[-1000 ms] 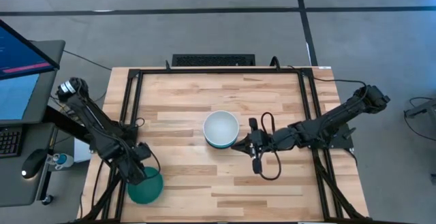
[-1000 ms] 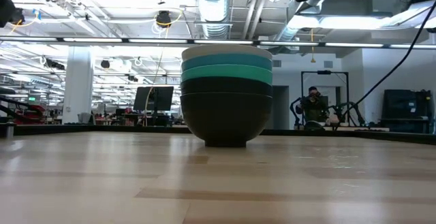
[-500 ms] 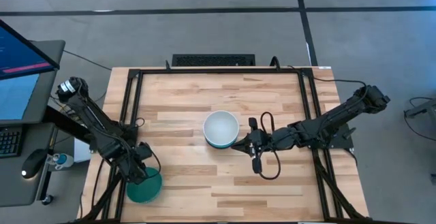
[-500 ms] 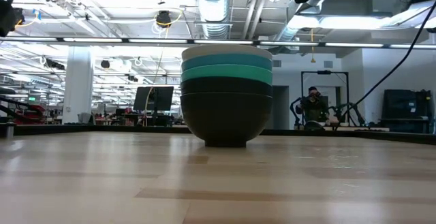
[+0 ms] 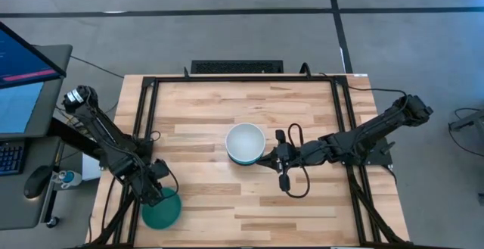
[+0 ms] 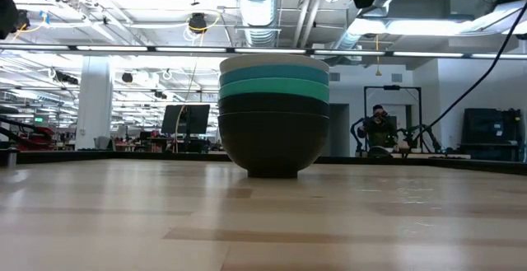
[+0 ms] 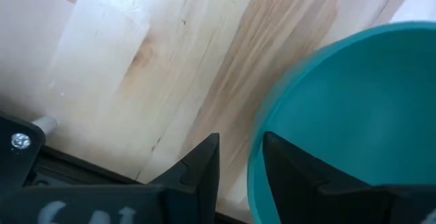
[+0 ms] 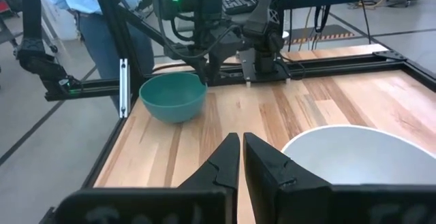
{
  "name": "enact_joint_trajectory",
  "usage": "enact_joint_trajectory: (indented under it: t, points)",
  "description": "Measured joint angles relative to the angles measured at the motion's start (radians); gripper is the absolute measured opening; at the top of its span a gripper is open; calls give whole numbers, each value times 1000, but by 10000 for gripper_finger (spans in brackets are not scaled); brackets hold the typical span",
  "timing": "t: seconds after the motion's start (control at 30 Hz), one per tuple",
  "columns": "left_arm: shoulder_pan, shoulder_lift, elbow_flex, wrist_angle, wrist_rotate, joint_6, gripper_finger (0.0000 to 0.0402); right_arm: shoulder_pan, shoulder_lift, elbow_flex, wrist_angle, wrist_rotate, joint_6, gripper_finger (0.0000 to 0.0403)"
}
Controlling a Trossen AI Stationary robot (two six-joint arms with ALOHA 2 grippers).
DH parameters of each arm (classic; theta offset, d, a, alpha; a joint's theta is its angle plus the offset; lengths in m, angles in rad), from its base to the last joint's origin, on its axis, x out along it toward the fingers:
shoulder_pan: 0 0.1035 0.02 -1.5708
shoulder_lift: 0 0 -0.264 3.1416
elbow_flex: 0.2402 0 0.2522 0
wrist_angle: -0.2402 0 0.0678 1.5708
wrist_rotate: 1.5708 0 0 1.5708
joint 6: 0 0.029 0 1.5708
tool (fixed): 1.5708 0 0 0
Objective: Nest bowls inside each other
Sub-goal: Stack the green bowl on top of the white bowl
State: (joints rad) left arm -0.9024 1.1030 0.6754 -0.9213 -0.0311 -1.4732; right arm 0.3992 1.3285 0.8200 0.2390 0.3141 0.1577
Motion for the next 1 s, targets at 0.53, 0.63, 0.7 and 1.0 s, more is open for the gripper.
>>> enact_joint_trajectory:
  t: [0.53, 0.63, 0.7, 1.0]
  points:
    - [0, 14, -18, 55, -8, 22, 103, -3, 0, 0, 0, -3, 0, 44]
    - [0, 22, -45, 94, -8, 10, 103, -3, 0, 0, 0, -3, 0, 44]
    - [0, 23, -64, 132, -8, 0, 103, -3, 0, 0, 0, -3, 0, 44]
    - [11, 23, -68, 159, -36, -26, 10, -3, 0, 0, 0, -3, 0, 44]
